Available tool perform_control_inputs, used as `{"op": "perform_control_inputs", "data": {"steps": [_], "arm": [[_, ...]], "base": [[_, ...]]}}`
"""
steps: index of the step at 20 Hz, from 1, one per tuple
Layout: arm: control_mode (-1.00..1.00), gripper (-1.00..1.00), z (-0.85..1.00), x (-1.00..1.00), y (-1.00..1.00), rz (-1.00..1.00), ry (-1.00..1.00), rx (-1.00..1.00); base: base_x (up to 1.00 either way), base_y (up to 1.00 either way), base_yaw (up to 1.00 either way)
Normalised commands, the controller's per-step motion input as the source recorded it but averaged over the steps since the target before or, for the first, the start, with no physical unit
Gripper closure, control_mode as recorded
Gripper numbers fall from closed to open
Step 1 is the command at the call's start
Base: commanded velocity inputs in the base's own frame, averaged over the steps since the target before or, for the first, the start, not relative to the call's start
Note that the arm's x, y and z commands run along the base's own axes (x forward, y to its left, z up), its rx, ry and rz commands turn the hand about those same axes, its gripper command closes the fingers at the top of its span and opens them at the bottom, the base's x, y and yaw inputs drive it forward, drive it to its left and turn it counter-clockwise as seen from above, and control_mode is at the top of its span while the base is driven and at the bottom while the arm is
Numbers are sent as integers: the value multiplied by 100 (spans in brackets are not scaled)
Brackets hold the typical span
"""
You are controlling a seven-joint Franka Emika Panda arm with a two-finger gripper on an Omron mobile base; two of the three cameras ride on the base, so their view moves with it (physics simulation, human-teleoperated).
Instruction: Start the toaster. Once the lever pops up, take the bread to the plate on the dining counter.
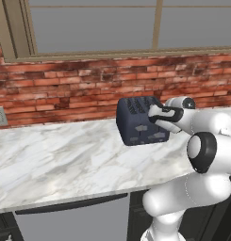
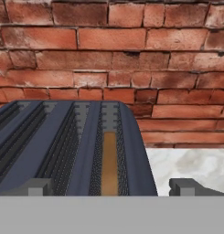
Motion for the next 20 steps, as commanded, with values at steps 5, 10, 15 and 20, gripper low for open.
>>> {"op": "perform_control_inputs", "data": {"steps": [5, 10, 15, 20], "arm": [[-100, -100, 0, 0, 0, 0, 0, 0], [-100, -100, 0, 0, 0, 0, 0, 0], [-100, -100, 0, 0, 0, 0, 0, 0], [-100, -100, 0, 0, 0, 0, 0, 0]], "base": [[0, 0, 0], [0, 0, 0], [0, 0, 0], [0, 0, 0]]}}
